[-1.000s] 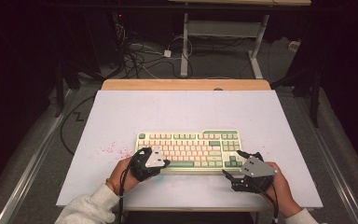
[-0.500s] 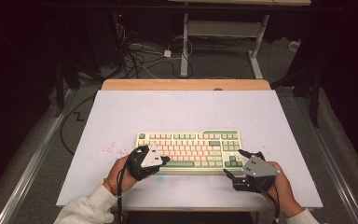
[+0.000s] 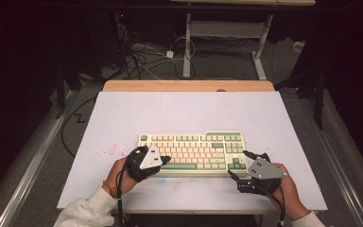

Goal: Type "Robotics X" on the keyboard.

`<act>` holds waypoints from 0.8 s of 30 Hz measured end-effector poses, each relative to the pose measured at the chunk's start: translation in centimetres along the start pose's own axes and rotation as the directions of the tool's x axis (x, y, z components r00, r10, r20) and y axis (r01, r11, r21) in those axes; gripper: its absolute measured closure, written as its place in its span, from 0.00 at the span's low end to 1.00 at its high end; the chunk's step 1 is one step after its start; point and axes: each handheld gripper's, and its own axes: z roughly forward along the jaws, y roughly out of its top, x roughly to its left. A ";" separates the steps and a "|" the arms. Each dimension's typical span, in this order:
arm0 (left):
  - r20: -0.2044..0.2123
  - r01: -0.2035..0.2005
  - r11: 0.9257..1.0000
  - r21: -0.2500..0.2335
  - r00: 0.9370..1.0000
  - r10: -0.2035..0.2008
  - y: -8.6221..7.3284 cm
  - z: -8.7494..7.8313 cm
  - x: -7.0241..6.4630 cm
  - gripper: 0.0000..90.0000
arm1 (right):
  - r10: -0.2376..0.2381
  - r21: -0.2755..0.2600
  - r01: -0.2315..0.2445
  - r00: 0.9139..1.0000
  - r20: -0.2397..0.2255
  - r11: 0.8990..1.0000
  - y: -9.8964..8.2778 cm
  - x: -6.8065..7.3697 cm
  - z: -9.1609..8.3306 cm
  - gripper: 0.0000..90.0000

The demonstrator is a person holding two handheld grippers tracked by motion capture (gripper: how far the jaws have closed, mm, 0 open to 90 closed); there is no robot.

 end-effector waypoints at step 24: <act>-0.021 0.036 0.999 -0.002 0.999 -0.036 -0.4 -0.3 1.4 0.97 | 0.004 0.007 -0.004 1.000 0.007 1.000 -0.2 0.0 -0.3 0.24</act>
